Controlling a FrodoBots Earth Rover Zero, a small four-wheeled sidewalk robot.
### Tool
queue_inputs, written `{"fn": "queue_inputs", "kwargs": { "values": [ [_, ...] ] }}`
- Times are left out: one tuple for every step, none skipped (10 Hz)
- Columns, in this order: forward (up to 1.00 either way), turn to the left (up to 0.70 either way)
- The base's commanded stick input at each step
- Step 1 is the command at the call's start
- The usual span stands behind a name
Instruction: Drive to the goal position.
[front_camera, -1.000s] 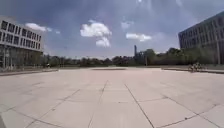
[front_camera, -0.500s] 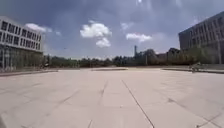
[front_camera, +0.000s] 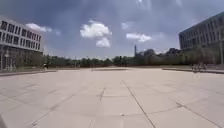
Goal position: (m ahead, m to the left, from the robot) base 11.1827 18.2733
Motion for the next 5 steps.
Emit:
{"fn": "queue_inputs", "kwargs": {
  "values": [
    [0.50, 0.50],
    [0.50, 0.00],
    [0.50, 0.00],
    [0.50, 0.00],
    [0.50, 0.00]
  ]
}}
